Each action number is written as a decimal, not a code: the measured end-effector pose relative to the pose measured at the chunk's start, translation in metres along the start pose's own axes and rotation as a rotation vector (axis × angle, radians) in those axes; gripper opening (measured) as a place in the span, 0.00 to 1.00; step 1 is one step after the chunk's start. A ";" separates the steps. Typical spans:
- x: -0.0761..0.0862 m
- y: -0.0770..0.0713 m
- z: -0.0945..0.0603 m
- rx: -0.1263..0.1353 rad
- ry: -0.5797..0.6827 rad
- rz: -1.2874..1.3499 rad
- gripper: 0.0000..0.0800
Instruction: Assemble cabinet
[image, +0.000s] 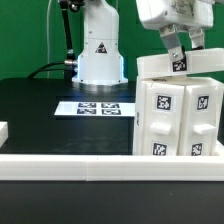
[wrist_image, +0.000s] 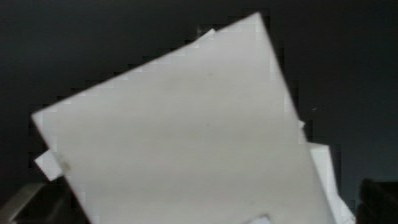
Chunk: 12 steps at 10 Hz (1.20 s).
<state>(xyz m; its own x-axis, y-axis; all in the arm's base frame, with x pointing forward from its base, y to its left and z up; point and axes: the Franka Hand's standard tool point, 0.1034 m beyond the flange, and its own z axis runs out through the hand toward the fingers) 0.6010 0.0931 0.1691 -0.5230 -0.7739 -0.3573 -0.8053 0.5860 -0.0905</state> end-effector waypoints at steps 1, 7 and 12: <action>0.000 0.001 -0.005 0.003 -0.005 -0.021 0.99; -0.002 0.002 -0.014 -0.006 -0.004 -0.157 1.00; -0.016 -0.002 -0.017 -0.093 0.017 -0.897 1.00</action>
Offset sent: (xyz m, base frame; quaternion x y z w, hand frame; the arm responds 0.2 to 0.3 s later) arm -0.0043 -0.0028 0.0209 -0.0017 -0.0326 -0.0020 0.9995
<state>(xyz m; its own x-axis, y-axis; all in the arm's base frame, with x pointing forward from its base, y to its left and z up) 0.6068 0.1002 0.1912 0.3093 -0.9349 -0.1743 -0.9316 -0.2610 -0.2531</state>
